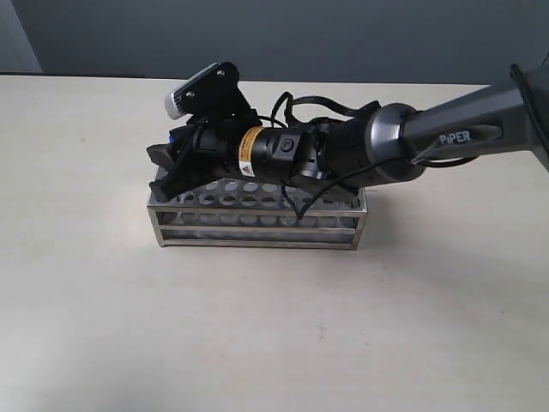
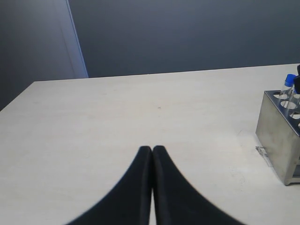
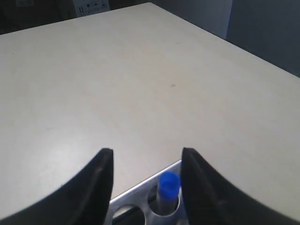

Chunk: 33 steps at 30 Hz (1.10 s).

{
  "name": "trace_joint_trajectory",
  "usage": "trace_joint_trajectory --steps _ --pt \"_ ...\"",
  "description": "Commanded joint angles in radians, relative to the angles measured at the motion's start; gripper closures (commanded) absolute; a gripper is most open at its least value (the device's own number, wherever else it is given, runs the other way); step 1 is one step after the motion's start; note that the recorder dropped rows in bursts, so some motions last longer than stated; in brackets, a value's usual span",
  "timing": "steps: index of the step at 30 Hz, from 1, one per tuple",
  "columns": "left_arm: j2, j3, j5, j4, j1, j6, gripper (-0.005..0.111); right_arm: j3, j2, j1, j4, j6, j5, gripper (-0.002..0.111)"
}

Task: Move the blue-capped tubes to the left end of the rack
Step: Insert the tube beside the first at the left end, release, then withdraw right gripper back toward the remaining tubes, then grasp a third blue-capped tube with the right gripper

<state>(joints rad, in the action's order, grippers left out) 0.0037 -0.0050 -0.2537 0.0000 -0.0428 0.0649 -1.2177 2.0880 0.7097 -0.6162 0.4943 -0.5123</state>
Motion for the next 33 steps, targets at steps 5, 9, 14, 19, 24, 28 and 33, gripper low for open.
trace_joint_trajectory --steps 5,9,14,19,24,28,33 --pt "-0.004 0.005 0.014 0.0 0.006 -0.004 0.106 -0.005 -0.123 0.0 -0.003 0.003 0.106 0.061" --pt "-0.004 0.005 0.014 0.0 0.006 -0.004 0.106 -0.005 -0.295 0.0 -0.025 -0.008 0.368 0.061" --pt "-0.004 0.005 0.014 0.0 0.006 -0.004 0.106 0.092 -0.467 0.0 -0.066 -0.025 0.44 0.061" --pt "-0.004 0.005 0.014 0.0 0.006 -0.004 0.106 0.3 -0.596 0.0 -0.007 -0.025 0.365 0.061" --pt "-0.004 0.005 0.014 0.0 0.006 -0.004 0.106 0.485 -0.602 -0.012 0.148 -0.114 0.286 0.061" --pt "-0.004 0.005 0.014 0.0 0.006 -0.004 0.106 0.56 -0.595 -0.075 0.453 -0.375 0.156 0.061" --pt "-0.004 0.005 0.014 0.0 0.006 -0.004 0.106 0.567 -0.517 -0.083 0.605 -0.483 0.039 0.061"
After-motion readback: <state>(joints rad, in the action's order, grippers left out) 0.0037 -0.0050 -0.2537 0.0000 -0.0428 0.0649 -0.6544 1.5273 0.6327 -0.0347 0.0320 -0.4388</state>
